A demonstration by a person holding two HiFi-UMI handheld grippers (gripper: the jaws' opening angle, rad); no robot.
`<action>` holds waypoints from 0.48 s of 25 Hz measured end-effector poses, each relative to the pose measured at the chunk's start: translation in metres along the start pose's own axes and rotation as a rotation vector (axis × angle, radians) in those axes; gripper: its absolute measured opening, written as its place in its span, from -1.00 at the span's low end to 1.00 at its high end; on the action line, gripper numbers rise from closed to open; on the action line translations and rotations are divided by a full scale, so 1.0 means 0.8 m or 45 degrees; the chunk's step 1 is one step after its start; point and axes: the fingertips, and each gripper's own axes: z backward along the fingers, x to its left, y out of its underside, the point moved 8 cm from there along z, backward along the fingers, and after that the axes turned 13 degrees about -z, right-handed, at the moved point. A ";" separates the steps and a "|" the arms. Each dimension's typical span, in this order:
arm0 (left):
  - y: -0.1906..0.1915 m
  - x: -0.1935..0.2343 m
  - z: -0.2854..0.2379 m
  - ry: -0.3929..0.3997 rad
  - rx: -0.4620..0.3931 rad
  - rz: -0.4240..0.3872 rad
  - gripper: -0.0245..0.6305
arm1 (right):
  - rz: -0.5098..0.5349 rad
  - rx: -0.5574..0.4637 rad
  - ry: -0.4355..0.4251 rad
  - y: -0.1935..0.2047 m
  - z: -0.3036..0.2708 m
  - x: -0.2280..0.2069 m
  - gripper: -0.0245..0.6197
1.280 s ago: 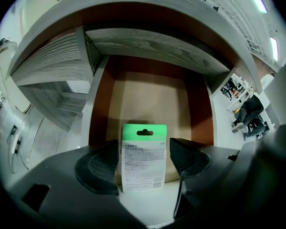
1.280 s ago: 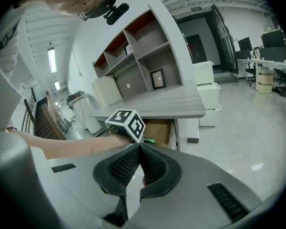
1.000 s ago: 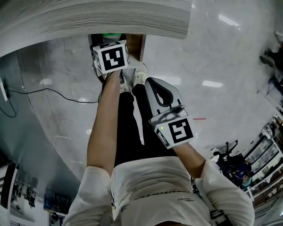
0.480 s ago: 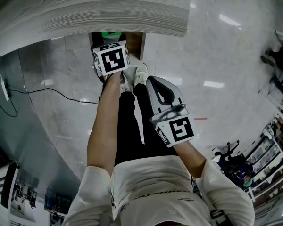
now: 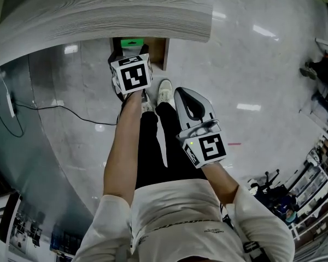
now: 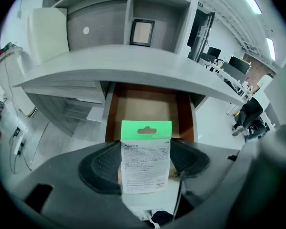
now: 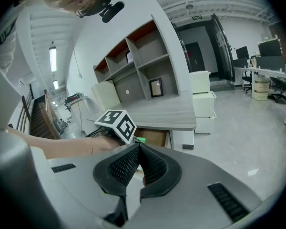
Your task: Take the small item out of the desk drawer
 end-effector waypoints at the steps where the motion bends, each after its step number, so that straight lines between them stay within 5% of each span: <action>1: -0.001 0.000 0.007 -0.003 -0.009 -0.003 0.09 | 0.004 -0.009 -0.001 -0.001 0.002 0.003 -0.83; 12: -0.024 -0.013 0.061 -0.011 -0.101 -0.051 0.08 | 0.039 -0.088 0.000 -0.023 0.019 0.013 -0.83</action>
